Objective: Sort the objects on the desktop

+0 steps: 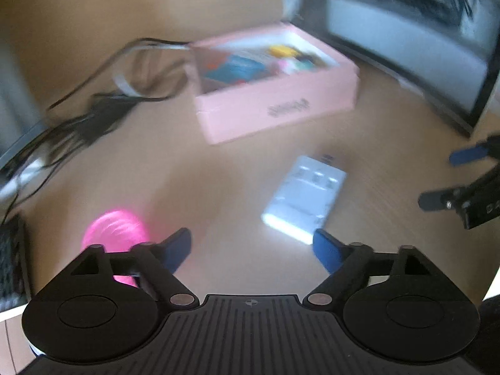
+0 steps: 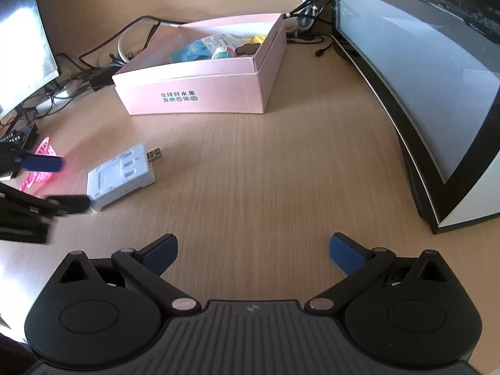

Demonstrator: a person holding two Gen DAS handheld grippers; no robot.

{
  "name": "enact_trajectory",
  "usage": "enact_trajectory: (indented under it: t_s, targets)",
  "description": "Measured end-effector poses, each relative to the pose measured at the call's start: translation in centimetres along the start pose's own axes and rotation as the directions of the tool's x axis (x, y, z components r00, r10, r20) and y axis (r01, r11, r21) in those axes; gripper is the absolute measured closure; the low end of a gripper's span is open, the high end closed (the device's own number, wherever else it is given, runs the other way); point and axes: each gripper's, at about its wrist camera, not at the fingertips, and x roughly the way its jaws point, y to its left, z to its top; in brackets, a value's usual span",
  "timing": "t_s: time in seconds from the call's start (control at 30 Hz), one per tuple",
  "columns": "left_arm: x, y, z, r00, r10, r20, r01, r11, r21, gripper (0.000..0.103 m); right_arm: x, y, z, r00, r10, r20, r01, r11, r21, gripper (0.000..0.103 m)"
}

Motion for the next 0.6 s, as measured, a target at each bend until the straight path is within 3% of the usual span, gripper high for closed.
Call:
enact_trajectory:
  t_s: [0.13,0.23,0.33,0.4,0.47,0.6]
  targets:
    - [-2.8,4.5,-1.7,0.995,0.098,0.027,-0.092,0.983,-0.161,0.007,0.0,0.1,0.3,1.000,0.013,-0.017,-0.013,1.000,0.012,0.000]
    - [-2.2,7.6,-4.1,0.983,0.175,-0.050,-0.182,0.946,-0.269,0.007,-0.6,1.4,0.5,0.999,0.050,0.017,-0.049,0.998,-0.046,0.000]
    - [-1.3,9.5,-5.6,0.975,0.199,-0.101,-0.222,0.918,-0.329,0.007,-0.7,4.0,0.7,0.995,0.097,0.035,-0.090,0.983,-0.161,0.000]
    - [-0.8,9.7,-5.9,0.979,0.168,-0.118,-0.199,0.910,-0.365,0.007,-0.3,6.0,0.8,0.995,0.087,0.048,-0.072,0.965,-0.252,0.000]
    - [-0.5,9.1,-5.9,0.989,0.098,-0.108,-0.133,0.910,-0.393,0.007,0.5,8.1,1.2,0.996,0.061,0.065,-0.036,0.944,-0.329,0.000]
    - [-0.7,6.8,-6.1,0.997,0.043,-0.070,-0.066,0.928,-0.368,0.007,1.6,11.0,2.0,0.993,0.095,0.076,-0.060,0.924,-0.378,0.000]
